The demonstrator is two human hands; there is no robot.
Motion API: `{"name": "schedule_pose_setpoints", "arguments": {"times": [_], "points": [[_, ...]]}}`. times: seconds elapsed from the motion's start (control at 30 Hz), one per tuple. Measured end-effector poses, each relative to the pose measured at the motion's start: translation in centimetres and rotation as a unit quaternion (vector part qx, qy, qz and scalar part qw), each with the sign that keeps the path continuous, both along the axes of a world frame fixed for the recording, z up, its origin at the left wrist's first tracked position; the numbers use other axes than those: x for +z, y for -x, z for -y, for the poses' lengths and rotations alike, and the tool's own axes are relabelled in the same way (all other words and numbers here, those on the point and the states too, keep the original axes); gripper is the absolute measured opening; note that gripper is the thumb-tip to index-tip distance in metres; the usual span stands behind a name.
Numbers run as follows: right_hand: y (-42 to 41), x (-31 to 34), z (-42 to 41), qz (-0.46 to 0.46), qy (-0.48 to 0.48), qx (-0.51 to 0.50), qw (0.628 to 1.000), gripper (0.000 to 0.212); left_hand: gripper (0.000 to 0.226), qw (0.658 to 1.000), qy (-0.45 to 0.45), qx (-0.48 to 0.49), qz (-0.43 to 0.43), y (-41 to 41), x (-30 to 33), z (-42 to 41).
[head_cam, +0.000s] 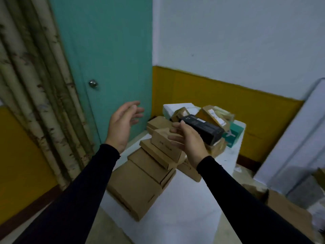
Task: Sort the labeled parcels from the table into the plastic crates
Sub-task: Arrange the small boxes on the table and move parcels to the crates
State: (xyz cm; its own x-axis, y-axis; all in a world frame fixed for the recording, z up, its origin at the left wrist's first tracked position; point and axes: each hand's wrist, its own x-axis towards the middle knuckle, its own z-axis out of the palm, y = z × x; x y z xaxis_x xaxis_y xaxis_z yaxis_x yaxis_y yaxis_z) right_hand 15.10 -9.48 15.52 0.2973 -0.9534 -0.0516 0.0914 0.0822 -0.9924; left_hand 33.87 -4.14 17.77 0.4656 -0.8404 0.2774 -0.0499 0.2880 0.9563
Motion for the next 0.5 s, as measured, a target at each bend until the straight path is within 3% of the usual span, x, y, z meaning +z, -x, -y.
{"name": "schedule_pose_setpoints", "arguments": {"times": [0.2,0.5], "points": [[0.0,-1.8,5.7,0.003,-0.027,0.176,0.984,0.030,0.021,0.979,-0.046,0.196,-0.025,2.9,-2.0,-0.1],[-1.5,-4.4,5.9,-0.035,-0.047,0.361,0.931,0.033,0.023,0.921,-0.162,0.349,-0.060,7.7,-6.0,-5.4]]}}
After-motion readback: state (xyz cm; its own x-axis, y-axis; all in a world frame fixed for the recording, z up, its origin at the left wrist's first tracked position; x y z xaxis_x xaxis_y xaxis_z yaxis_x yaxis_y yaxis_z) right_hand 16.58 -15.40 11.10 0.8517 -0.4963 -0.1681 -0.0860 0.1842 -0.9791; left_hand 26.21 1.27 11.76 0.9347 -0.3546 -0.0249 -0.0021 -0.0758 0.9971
